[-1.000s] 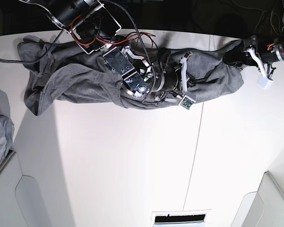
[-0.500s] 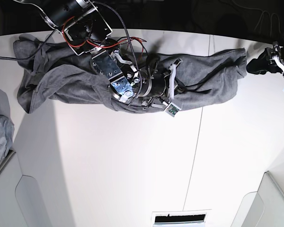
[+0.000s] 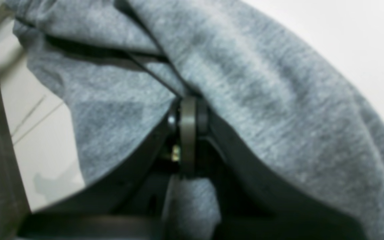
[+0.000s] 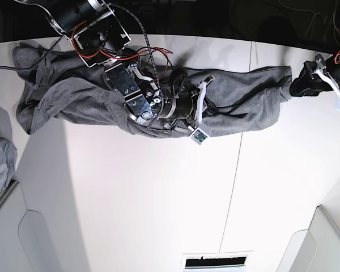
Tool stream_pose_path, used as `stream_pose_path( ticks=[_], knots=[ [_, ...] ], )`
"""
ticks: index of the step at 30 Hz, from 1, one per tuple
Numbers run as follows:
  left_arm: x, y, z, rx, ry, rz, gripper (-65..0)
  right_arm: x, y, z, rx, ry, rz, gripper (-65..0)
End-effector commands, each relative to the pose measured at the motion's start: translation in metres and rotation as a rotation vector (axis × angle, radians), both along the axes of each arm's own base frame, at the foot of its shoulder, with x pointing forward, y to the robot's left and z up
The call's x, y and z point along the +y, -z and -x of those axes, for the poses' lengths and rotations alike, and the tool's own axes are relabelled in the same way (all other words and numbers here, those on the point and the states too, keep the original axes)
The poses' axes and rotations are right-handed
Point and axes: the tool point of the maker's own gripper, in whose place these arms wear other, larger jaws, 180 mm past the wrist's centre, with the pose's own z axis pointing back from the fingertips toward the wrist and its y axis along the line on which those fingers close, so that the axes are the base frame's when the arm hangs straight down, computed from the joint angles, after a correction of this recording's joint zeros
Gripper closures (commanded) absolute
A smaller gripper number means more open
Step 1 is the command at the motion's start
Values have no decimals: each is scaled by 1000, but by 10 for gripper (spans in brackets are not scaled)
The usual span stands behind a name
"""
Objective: Layout the t-shirt on the table in an organized manner, then fold the t-shirt properly
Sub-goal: 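Lower the folded edge onto the shirt and open the left gripper, then regrasp the shirt's end with the left gripper beside the right gripper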
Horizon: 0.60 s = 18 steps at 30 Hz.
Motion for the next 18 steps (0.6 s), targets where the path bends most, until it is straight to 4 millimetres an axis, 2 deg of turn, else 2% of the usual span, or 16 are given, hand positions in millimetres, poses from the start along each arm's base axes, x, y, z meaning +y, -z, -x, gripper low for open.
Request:
stream_pose_path(
  ticks=[1,7,13,18],
  knots=[
    [6,-15,-11,-55,-1,-1,-469,-5,3,-2,4,-8,47,0],
    [2,-7,-19,-50,1,-22,-469,-6,7,3,22,-11,56,0],
    [15,10,-26,-21,-106,64,-469,-6,8,5,25,-11,55,0],
    [4,2,-32,-6,-106,181,-469,-7,9,7,31,-13,62,0]
  ],
)
